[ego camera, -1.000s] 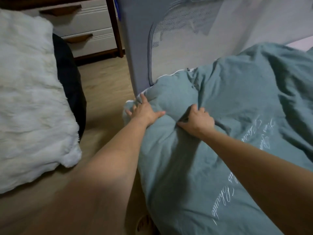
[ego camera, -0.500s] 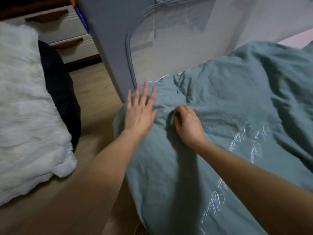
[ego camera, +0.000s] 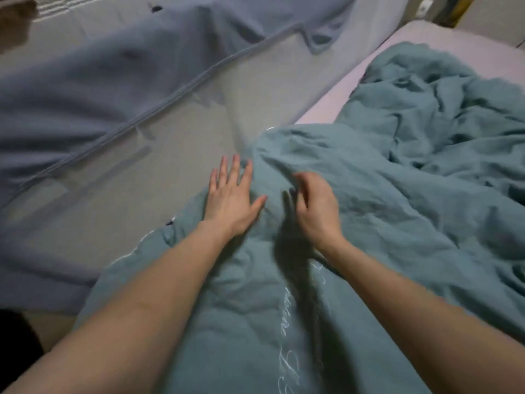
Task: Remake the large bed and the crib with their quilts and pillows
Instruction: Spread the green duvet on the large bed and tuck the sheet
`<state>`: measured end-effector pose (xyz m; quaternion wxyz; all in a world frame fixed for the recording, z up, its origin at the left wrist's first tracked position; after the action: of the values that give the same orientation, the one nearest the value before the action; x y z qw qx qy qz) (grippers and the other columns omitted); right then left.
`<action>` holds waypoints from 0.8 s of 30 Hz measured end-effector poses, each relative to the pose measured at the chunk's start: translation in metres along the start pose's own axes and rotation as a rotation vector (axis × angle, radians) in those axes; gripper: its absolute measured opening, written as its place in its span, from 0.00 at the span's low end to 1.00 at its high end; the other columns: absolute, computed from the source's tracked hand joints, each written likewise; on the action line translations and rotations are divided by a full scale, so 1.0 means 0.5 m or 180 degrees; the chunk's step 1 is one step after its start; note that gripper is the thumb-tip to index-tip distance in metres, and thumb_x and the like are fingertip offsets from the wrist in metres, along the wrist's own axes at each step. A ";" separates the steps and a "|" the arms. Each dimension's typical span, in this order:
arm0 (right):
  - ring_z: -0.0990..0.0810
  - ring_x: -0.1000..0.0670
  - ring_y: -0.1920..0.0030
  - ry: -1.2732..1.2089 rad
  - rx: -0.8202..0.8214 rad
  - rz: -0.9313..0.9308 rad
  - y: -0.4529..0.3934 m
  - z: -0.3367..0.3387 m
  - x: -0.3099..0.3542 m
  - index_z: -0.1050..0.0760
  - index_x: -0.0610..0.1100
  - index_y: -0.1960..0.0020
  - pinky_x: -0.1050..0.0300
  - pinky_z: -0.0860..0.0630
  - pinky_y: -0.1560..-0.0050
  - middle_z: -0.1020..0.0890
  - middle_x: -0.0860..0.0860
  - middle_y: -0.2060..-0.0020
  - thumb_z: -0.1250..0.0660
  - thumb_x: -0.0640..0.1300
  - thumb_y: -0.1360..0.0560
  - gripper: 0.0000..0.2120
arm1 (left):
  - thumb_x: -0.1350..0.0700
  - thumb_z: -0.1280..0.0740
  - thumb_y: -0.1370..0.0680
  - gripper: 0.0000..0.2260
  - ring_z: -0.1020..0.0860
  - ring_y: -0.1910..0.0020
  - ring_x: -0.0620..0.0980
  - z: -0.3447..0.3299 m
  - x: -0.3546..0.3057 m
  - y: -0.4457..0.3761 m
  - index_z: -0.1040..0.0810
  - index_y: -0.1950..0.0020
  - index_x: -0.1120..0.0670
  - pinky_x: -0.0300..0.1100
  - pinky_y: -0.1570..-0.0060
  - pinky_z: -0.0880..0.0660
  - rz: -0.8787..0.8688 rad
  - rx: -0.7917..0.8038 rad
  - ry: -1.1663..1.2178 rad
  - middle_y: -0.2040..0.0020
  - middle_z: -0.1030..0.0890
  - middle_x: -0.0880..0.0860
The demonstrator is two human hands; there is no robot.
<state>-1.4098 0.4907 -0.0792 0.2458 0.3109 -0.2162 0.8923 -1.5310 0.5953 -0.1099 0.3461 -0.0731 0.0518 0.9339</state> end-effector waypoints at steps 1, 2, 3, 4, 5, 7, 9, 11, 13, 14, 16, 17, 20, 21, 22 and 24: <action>0.24 0.39 0.46 0.0146 -0.0197 -0.0081 -0.030 0.029 -0.027 0.24 0.36 0.42 0.54 0.34 0.42 0.21 0.39 0.47 0.42 0.36 0.27 0.16 | 0.38 0.46 0.21 0.34 0.60 0.23 0.56 0.005 -0.022 -0.026 0.56 0.21 0.52 0.50 0.26 0.61 -0.0115 -0.0045 0.0001 0.21 0.57 0.56; 0.26 0.38 0.45 0.0352 -0.0304 -0.0177 -0.070 0.055 -0.064 0.25 0.35 0.41 0.53 0.35 0.41 0.22 0.38 0.46 0.43 0.34 0.28 0.17 | 0.38 0.46 0.21 0.34 0.59 0.22 0.55 0.007 -0.054 -0.068 0.56 0.21 0.52 0.49 0.26 0.61 -0.0245 -0.0079 0.0060 0.21 0.56 0.56; 0.27 0.37 0.43 0.0577 -0.0273 -0.0309 -0.111 0.069 -0.104 0.26 0.35 0.40 0.52 0.35 0.39 0.24 0.37 0.43 0.42 0.31 0.30 0.19 | 0.39 0.46 0.20 0.34 0.59 0.22 0.55 0.010 -0.089 -0.112 0.55 0.21 0.52 0.49 0.25 0.61 -0.0386 -0.0116 0.0185 0.21 0.56 0.56; 0.28 0.37 0.40 0.0791 -0.0183 -0.0415 -0.147 0.077 -0.137 0.28 0.35 0.38 0.50 0.35 0.38 0.26 0.37 0.41 0.42 0.29 0.30 0.21 | 0.39 0.46 0.20 0.34 0.59 0.22 0.55 0.012 -0.112 -0.147 0.55 0.21 0.52 0.49 0.25 0.60 -0.0446 -0.0148 0.0250 0.21 0.56 0.56; 0.30 0.37 0.38 0.0992 -0.0056 -0.0492 -0.175 0.080 -0.163 0.30 0.36 0.36 0.49 0.35 0.36 0.27 0.38 0.38 0.41 0.29 0.30 0.22 | 0.39 0.45 0.20 0.34 0.58 0.22 0.55 0.011 -0.127 -0.175 0.55 0.21 0.52 0.50 0.25 0.60 -0.0445 -0.0185 0.0304 0.21 0.55 0.56; 0.30 0.38 0.36 0.1173 0.0398 -0.0835 -0.234 0.077 -0.224 0.34 0.39 0.32 0.49 0.35 0.37 0.29 0.39 0.36 0.40 0.31 0.28 0.24 | 0.37 0.42 0.23 0.39 0.56 0.22 0.56 -0.002 -0.149 -0.248 0.58 0.21 0.53 0.52 0.25 0.59 -0.0363 -0.0100 0.0337 0.21 0.52 0.57; 0.28 0.40 0.36 0.1433 0.1291 -0.1025 -0.278 0.043 -0.270 0.38 0.43 0.28 0.51 0.32 0.38 0.27 0.40 0.35 0.36 0.37 0.27 0.28 | 0.36 0.36 0.26 0.46 0.47 0.23 0.56 -0.054 -0.154 -0.299 0.61 0.22 0.54 0.55 0.26 0.57 -0.0285 0.0508 0.0551 0.23 0.42 0.57; 0.29 0.40 0.35 0.2035 0.2131 -0.0749 -0.294 0.011 -0.284 0.45 0.48 0.25 0.52 0.31 0.38 0.31 0.42 0.32 0.30 0.45 0.29 0.38 | 0.42 0.34 0.26 0.43 0.31 0.30 0.57 -0.105 -0.205 -0.276 0.57 0.21 0.54 0.52 0.29 0.45 -0.1063 0.1093 0.0293 0.31 0.28 0.58; 0.35 0.41 0.29 0.2986 0.2507 -0.0140 -0.329 -0.007 -0.278 0.58 0.54 0.23 0.50 0.33 0.33 0.43 0.42 0.25 0.24 0.50 0.35 0.53 | 0.53 0.37 0.24 0.32 0.21 0.48 0.55 -0.132 -0.275 -0.195 0.46 0.23 0.55 0.46 0.41 0.32 -0.2736 0.0947 -0.0274 0.49 0.18 0.57; 0.42 0.42 0.26 0.3472 0.2642 0.0270 -0.340 -0.018 -0.272 0.63 0.54 0.23 0.49 0.37 0.30 0.52 0.42 0.23 0.21 0.51 0.39 0.61 | 0.56 0.38 0.25 0.28 0.20 0.59 0.54 -0.141 -0.298 -0.131 0.38 0.25 0.56 0.44 0.49 0.28 -0.3647 0.0691 -0.0469 0.59 0.18 0.55; 0.56 0.44 0.23 0.4015 0.2928 0.0859 -0.345 -0.043 -0.270 0.68 0.50 0.24 0.48 0.52 0.25 0.60 0.43 0.23 0.18 0.56 0.47 0.72 | 0.56 0.38 0.27 0.19 0.24 0.73 0.51 -0.166 -0.298 -0.052 0.23 0.37 0.55 0.39 0.59 0.27 -0.4703 0.0415 -0.0869 0.73 0.23 0.52; 0.58 0.45 0.23 0.4123 0.3090 0.0971 -0.340 -0.055 -0.275 0.68 0.47 0.24 0.48 0.58 0.25 0.58 0.44 0.23 0.18 0.58 0.49 0.73 | 0.55 0.37 0.27 0.14 0.25 0.74 0.50 -0.165 -0.296 -0.040 0.20 0.42 0.53 0.38 0.61 0.27 -0.4925 0.0212 -0.0993 0.75 0.24 0.52; 0.47 0.49 0.23 0.4073 0.3490 0.0648 -0.308 -0.085 -0.315 0.53 0.43 0.22 0.46 0.62 0.26 0.40 0.47 0.25 0.20 0.61 0.45 0.63 | 0.53 0.37 0.26 0.07 0.22 0.68 0.52 -0.118 -0.301 -0.061 0.20 0.54 0.52 0.42 0.56 0.28 -0.5230 0.0098 -0.0431 0.69 0.21 0.52; 0.38 0.50 0.26 0.3922 0.3567 0.0492 -0.294 -0.094 -0.325 0.43 0.43 0.25 0.46 0.59 0.25 0.33 0.49 0.28 0.21 0.59 0.42 0.54 | 0.52 0.36 0.25 0.06 0.21 0.63 0.53 -0.097 -0.303 -0.095 0.21 0.55 0.52 0.44 0.54 0.29 -0.5002 0.0091 -0.0122 0.65 0.20 0.51; 0.30 0.49 0.31 0.3728 0.3586 0.0323 -0.283 -0.102 -0.334 0.33 0.44 0.30 0.48 0.50 0.25 0.26 0.49 0.34 0.22 0.56 0.39 0.43 | 0.48 0.34 0.26 0.08 0.21 0.58 0.54 -0.069 -0.307 -0.142 0.22 0.53 0.52 0.46 0.51 0.30 -0.4546 -0.0131 0.0151 0.59 0.20 0.52; 0.21 0.45 0.42 0.3403 0.3466 0.0059 -0.282 -0.110 -0.329 0.21 0.43 0.44 0.53 0.30 0.36 0.19 0.45 0.45 0.24 0.49 0.36 0.22 | 0.38 0.29 0.32 0.30 0.25 0.40 0.56 -0.034 -0.276 -0.276 0.27 0.36 0.53 0.50 0.37 0.36 -0.2978 -0.0440 0.0426 0.40 0.24 0.56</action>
<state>-1.2406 0.5810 -0.1943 0.1216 -0.0879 0.4001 0.9041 -1.3355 0.6089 -0.1092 0.7196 -0.1714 -0.0266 0.6724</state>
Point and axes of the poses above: each hand's wrist, its own y-axis away from the middle knuckle, its own z-axis out of the back of the hand, x = y × z, the point moved 10 cm from there along -y, towards the middle knuckle
